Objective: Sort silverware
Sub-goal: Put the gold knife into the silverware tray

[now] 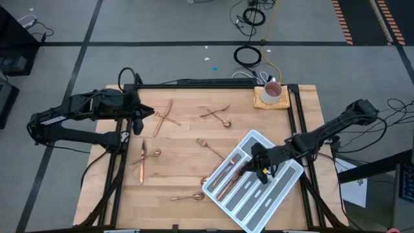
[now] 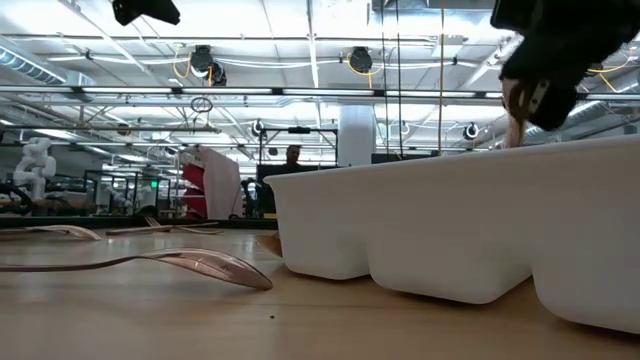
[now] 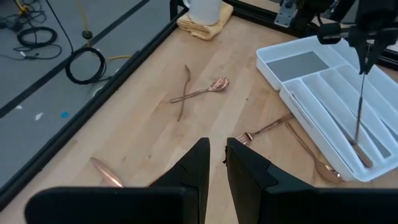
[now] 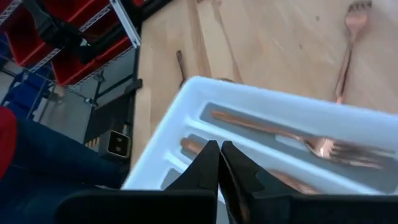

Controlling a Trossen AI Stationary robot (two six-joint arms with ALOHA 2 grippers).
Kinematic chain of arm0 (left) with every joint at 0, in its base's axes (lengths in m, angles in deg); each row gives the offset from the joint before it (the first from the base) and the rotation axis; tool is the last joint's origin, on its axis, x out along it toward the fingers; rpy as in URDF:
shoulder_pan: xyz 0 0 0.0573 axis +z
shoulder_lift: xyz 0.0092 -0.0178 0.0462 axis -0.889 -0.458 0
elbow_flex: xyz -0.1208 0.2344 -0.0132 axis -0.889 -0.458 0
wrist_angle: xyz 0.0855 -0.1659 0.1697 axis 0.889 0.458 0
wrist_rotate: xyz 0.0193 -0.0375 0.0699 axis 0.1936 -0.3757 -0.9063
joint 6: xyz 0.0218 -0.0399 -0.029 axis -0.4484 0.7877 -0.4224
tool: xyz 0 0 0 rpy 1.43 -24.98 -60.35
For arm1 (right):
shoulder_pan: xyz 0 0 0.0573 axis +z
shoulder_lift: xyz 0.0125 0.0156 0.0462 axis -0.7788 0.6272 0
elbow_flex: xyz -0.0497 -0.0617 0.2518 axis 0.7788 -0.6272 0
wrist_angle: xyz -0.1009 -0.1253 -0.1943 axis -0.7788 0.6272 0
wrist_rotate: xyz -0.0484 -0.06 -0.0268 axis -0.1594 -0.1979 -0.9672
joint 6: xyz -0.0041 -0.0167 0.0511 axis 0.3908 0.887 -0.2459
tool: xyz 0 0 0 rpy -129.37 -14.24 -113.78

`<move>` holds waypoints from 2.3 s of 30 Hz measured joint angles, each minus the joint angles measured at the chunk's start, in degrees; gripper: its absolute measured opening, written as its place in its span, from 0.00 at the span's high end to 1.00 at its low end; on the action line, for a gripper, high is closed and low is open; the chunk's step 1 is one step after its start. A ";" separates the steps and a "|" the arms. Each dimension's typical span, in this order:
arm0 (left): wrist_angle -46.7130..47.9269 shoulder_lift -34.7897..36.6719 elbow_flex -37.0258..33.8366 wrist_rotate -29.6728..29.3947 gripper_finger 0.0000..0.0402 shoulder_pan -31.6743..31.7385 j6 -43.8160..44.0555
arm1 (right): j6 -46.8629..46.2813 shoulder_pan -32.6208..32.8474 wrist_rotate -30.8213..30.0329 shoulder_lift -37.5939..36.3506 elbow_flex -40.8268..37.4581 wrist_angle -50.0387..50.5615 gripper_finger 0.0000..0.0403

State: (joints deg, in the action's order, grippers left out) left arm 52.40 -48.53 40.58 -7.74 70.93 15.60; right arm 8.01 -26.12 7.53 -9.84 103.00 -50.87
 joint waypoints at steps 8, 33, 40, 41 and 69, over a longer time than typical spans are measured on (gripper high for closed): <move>-0.02 -2.14 0.00 -0.09 0.85 -0.01 -0.03 | -5.70 -0.19 -0.84 0.76 -4.49 -3.63 1.00; -4.57 -5.97 0.00 -0.09 0.85 -0.02 -1.73 | -9.90 -3.34 6.04 9.58 -4.97 -5.81 0.84; -4.52 -5.97 0.00 -0.08 0.85 -0.02 -1.72 | -9.73 -5.32 5.03 9.62 -5.02 -5.64 0.66; -4.52 -5.97 0.00 -0.07 0.85 -0.02 -1.71 | -9.73 -5.64 5.09 9.62 -5.02 -5.91 0.64; -4.50 -5.97 0.00 -0.03 0.85 -0.04 -1.66 | -4.89 -10.20 17.07 17.91 6.29 -2.66 0.47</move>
State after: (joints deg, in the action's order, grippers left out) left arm 47.90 -54.50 40.58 -7.77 70.88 13.94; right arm 3.12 -36.32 24.61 8.06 109.29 -53.54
